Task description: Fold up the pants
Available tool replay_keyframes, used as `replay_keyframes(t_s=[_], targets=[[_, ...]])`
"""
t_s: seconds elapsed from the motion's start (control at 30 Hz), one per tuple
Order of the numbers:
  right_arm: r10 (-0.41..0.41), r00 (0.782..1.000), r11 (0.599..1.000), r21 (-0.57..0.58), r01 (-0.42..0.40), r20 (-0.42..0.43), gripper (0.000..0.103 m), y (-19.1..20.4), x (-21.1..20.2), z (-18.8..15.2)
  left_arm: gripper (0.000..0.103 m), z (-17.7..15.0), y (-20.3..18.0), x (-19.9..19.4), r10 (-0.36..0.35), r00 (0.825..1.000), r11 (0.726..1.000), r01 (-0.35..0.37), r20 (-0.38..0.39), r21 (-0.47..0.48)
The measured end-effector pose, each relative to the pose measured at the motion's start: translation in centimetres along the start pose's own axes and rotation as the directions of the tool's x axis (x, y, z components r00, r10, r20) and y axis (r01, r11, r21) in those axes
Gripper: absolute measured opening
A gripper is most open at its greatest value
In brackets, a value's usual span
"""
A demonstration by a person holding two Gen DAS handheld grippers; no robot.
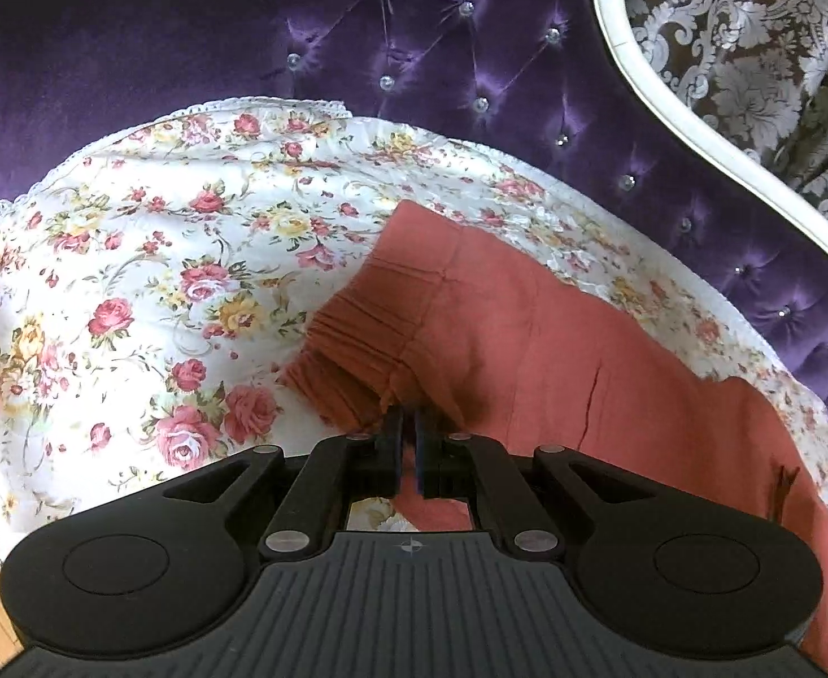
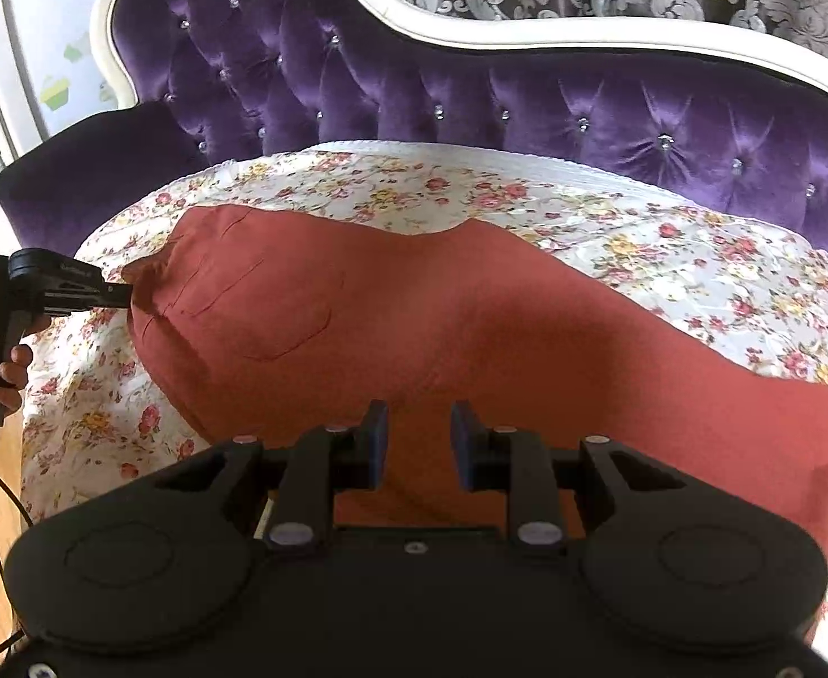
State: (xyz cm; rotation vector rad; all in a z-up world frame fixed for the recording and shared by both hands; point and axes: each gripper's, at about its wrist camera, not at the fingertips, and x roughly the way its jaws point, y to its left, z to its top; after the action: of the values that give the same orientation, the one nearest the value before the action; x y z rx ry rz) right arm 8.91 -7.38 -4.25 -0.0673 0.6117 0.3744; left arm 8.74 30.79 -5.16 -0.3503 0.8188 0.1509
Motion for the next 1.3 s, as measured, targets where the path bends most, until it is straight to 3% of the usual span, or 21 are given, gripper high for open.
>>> replay_keyframes(t_s=[0.1, 0.23, 0.4, 0.47, 0.6, 0.83, 1.07, 1.3], targets=[[0.007, 1.000, 1.000, -0.001, -0.007, -0.004, 0.037, 0.0, 0.4, 0.2, 0.011, -0.2, -0.1, -0.2, 0.030, 0.999, 1.000, -0.030, 0.017, -0.002], [0.004, 1.000, 1.000, -0.002, -0.004, -0.012, 0.037, 0.0, 0.8, 0.3, 0.012, -0.3, -0.4, -0.5, 0.093, 0.995, 0.995, -0.095, 0.042, 0.036], [0.004, 1.000, 1.000, -0.006, -0.004, -0.024, 0.037, 0.0, 1.0, 0.2, 0.015, -0.4, -0.4, -0.3, 0.086, 0.996, 0.995, -0.087, 0.020, 0.052], [0.001, 1.000, 1.000, -0.011, -0.001, -0.025, 0.037, 0.0, 1.0, 0.2, 0.021, -0.4, -0.2, -0.3, 0.091, 0.996, 0.995, -0.092, 0.022, 0.037], [0.003, 1.000, 1.000, -0.011, -0.003, -0.021, 0.037, 0.1, 0.9, 0.2, 0.051, -0.3, 0.3, -0.1, 0.035, 0.999, 0.999, -0.035, 0.007, -0.002], [0.002, 1.000, 1.000, -0.016, -0.002, -0.019, 0.037, 0.1, 0.8, 0.2, 0.052, 0.2, 0.1, -0.1, 0.039, 0.999, 0.999, -0.039, 0.011, 0.001], [0.005, 1.000, 0.999, -0.035, -0.006, -0.018, 0.037, 0.3, 0.6, 0.2, 0.052, 1.6, 0.1, 0.3, -0.002, 0.999, 0.998, 0.005, 0.045, -0.061], [0.010, 1.000, 0.999, -0.035, -0.011, -0.013, 0.037, 0.4, 0.5, 0.4, 0.052, 1.5, 0.3, 2.3, 0.061, 0.998, 0.997, -0.061, 0.001, -0.045]])
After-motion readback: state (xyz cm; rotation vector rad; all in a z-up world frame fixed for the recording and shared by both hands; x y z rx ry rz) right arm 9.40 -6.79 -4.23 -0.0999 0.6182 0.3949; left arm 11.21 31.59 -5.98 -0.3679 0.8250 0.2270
